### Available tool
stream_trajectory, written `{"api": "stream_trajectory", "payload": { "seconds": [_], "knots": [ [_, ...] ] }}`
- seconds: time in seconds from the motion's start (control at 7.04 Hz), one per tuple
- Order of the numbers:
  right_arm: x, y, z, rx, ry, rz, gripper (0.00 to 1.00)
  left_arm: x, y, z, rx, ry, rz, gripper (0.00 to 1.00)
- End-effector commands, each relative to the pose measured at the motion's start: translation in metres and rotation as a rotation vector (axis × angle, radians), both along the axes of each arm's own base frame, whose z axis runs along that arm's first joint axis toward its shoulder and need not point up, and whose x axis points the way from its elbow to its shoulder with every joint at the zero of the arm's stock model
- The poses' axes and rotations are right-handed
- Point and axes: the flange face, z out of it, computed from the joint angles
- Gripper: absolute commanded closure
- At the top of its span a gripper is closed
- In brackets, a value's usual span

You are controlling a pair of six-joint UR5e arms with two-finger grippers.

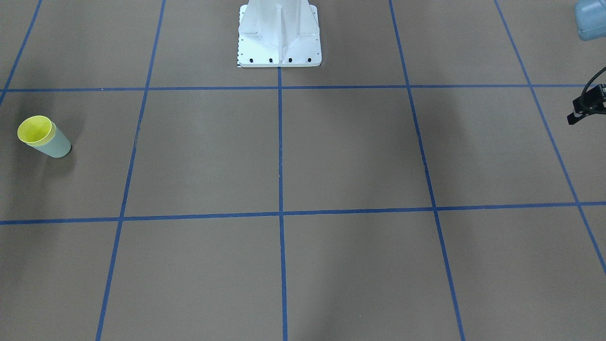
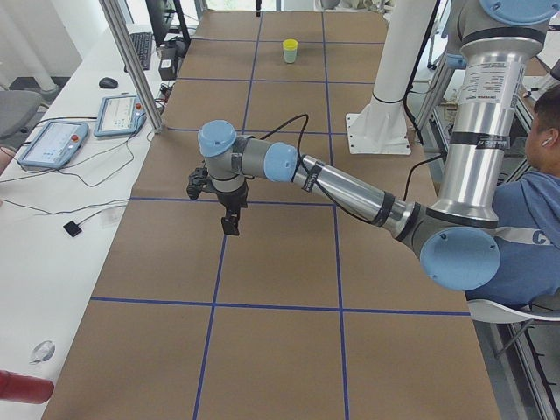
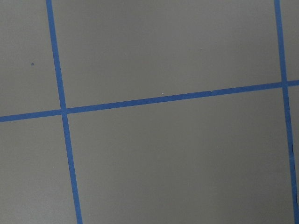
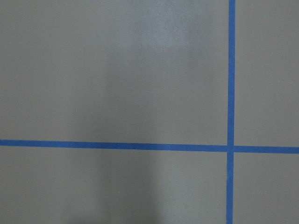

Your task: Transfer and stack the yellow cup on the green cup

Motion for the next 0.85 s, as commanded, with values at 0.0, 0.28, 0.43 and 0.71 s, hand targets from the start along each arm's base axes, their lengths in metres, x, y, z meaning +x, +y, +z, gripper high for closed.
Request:
{"api": "stream_trajectory", "payload": {
  "seconds": [0.0, 0.28, 0.43, 0.71],
  "knots": [
    [-0.001, 0.004, -0.012, -0.007, 0.005, -0.001, 0.00, -0.007, -0.005, 0.002, 0.016, -0.059, -0.013, 0.00],
    [-0.002, 0.002, -0.013, 0.000, 0.016, -0.003, 0.00, -0.006, -0.005, 0.001, 0.015, -0.057, -0.012, 0.00],
    [-0.003, 0.003, -0.014, -0.001, 0.010, -0.005, 0.00, -0.006, -0.004, -0.004, 0.007, -0.053, -0.033, 0.00],
    [-0.003, 0.003, -0.014, -0.003, 0.007, -0.005, 0.00, -0.007, -0.004, -0.011, 0.023, -0.050, -0.034, 0.00]
  ]
}}
